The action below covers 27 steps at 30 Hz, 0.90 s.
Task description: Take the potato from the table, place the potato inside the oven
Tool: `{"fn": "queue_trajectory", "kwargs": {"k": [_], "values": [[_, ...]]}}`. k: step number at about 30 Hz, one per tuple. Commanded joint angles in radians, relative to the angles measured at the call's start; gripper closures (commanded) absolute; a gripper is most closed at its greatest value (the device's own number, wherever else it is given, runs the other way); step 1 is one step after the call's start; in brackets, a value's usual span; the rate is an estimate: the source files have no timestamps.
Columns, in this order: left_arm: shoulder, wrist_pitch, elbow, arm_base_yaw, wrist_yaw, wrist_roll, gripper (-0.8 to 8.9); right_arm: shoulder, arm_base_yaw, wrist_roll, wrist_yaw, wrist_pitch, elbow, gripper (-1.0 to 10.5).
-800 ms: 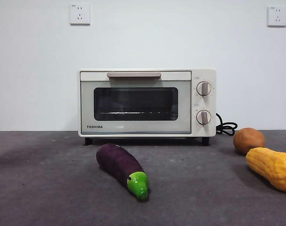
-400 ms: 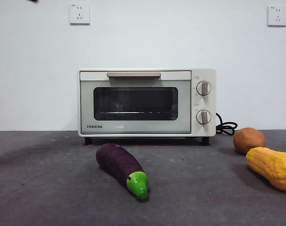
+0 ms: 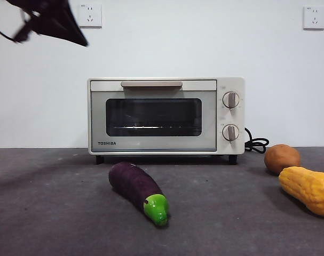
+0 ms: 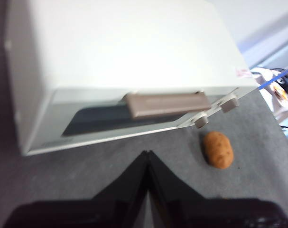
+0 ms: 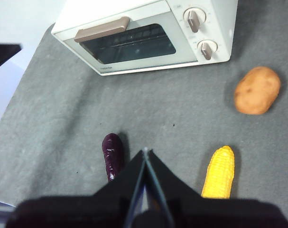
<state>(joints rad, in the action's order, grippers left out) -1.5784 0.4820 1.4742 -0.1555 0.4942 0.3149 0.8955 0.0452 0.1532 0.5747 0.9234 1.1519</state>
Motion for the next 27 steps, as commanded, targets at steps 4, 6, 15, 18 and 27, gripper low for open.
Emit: {"fn": "queue_trajectory", "kwargs": {"k": [4,6,15,18,27], "values": [[-0.135,-0.006,0.139,-0.037,0.011,0.016,8.20,-0.002,0.000,0.005,0.005,-0.001,0.007,9.5],[-0.171,-0.004,0.179,-0.048,0.016,0.026,8.20,-0.002,0.000,0.005,0.005,0.003,0.010,9.5],[-0.272,-0.059,0.241,-0.084,0.031,0.060,8.20,-0.001,0.000,0.005,0.005,0.006,0.017,9.5],[-0.294,-0.089,0.241,-0.089,0.030,0.079,8.20,-0.001,0.000,0.005,0.010,0.013,0.018,9.5],[-0.320,-0.105,0.241,-0.089,0.029,0.086,8.20,-0.001,0.000,0.003,0.013,0.049,0.018,9.5]]}}
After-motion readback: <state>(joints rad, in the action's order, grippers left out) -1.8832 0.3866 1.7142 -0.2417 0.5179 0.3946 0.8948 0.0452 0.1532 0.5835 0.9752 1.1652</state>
